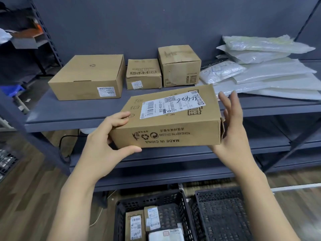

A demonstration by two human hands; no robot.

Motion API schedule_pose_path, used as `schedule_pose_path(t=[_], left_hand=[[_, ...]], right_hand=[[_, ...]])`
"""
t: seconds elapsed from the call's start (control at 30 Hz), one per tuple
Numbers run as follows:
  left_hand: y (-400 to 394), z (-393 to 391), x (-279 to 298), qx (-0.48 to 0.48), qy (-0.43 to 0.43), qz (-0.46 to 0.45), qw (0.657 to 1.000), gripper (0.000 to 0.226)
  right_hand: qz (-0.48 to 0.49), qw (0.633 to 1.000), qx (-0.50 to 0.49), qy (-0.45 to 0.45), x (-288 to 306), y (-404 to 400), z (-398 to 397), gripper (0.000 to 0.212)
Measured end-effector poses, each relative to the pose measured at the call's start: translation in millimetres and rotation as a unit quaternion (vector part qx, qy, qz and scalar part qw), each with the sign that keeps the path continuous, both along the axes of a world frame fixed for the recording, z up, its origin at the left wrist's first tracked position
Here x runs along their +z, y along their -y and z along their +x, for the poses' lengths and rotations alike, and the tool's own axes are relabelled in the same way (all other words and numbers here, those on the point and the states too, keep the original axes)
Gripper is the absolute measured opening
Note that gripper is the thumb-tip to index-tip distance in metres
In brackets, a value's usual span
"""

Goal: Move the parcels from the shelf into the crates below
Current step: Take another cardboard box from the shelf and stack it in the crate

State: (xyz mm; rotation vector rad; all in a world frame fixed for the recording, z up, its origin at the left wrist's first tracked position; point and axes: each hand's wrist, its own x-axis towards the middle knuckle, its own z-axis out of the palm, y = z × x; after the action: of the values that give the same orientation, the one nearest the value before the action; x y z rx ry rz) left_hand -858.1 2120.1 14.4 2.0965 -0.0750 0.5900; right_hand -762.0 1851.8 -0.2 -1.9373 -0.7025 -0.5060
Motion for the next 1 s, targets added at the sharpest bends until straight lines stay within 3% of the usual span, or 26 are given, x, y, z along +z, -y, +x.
schedule_pose_path(t=[0.13, 0.27, 0.43, 0.57, 0.7, 0.83, 1.0], left_hand=[[-5.2, -5.3, 4.9, -0.051, -0.021, -0.04, 0.998, 0.057], [-8.9, -5.3, 12.0, -0.056, -0.046, 0.004, 0.997, 0.058], [-13.5, -1.3, 4.9, -0.002, -0.091, 0.129, 0.987, 0.076], [-4.8, -1.3, 7.5, -0.027, -0.16, 0.161, 0.974, 0.087], [7.5, -4.0, 16.8, -0.066, -0.201, 0.119, 0.97, 0.101], [21.7, -4.9, 23.6, -0.069, -0.171, 0.079, 0.98, 0.112], [27.4, -7.8, 26.6, -0.046, -0.103, 0.109, 0.988, 0.092]], right_hand=[[-0.024, 1.0, -0.005, 0.009, 8.1, 10.2, 7.0, 0.077], [-0.038, 0.999, 0.004, -0.011, 11.5, 13.0, 13.9, 0.062], [-0.091, 0.991, -0.01, 0.098, 8.6, 10.1, 14.5, 0.046], [-0.091, 0.989, -0.069, 0.096, -1.0, -1.7, -1.0, 0.049], [-0.1, 0.977, -0.113, 0.151, -1.2, -16.1, -13.9, 0.048], [-0.079, 0.97, -0.139, 0.185, 0.1, -27.5, -22.7, 0.055], [-0.099, 0.958, -0.15, 0.221, 3.1, -39.8, -31.6, 0.066]])
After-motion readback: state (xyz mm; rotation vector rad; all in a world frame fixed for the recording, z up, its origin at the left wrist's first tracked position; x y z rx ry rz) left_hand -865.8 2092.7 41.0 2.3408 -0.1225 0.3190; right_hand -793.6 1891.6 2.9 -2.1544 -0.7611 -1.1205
